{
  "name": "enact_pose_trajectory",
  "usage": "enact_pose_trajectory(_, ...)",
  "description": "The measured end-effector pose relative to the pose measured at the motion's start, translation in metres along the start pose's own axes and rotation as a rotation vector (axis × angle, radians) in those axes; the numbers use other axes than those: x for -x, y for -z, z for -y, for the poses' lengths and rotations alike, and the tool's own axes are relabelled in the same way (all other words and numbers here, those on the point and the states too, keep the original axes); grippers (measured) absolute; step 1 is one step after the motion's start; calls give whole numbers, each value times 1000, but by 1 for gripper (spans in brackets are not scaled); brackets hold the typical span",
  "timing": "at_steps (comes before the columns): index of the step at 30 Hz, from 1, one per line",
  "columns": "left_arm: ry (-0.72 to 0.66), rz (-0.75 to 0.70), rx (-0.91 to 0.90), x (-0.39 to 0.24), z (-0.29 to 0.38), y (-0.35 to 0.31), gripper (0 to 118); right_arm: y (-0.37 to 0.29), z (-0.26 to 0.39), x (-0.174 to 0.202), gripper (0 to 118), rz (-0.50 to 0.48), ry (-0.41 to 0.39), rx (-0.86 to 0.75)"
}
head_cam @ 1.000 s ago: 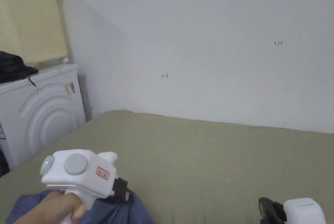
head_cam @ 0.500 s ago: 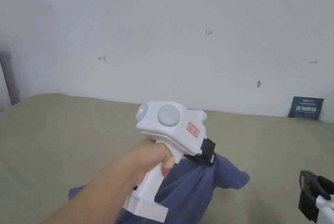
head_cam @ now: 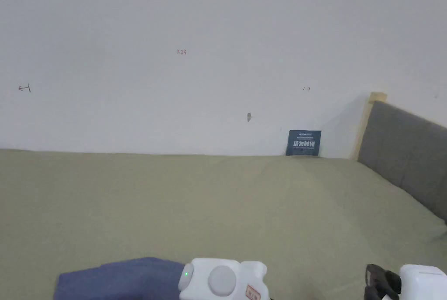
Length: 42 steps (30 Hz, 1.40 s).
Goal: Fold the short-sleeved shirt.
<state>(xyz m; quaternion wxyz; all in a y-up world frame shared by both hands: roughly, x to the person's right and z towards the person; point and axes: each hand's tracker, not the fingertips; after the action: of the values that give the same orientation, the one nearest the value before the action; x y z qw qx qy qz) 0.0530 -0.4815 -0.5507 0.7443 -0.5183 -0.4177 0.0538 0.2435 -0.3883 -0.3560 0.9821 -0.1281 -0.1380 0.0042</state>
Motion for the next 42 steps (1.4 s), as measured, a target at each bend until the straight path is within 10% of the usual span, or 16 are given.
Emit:
enact_pose_trajectory(1,-45,-10,11,4,2,-8,75,1,0,0,0,-11,9,5)
enact_pose_trajectory(5,-61,-39,-137,12,5,-95,81,0,-9,6,0,-49,-10,-9)
enact_pose_trajectory(8,24,-122,-358,18,30,-188,67,-7,-23,13,0,-113,11,-18)
enact_pose_trajectory(11,96,-364,-563,15,72,-265,13,-16,-33,23,0,-130,7,-55)
enact_pose_trajectory(20,-28,-867,-920,24,231,-361,1,-29,-17,53,0,-186,-4,-19)
enact_pose_trajectory(34,-298,-721,-463,128,180,-358,2,-9,-23,84,0,-248,-36,48)
enact_pose_trajectory(36,-338,-691,-289,164,163,-346,26,-1,-25,85,0,-249,-44,51)
enact_pose_trajectory(38,-421,-694,-187,184,159,-327,94,5,-24,86,0,-250,-46,63)
enact_pose_trajectory(42,-640,-620,-144,248,170,-299,103,16,-20,81,0,-273,11,137)
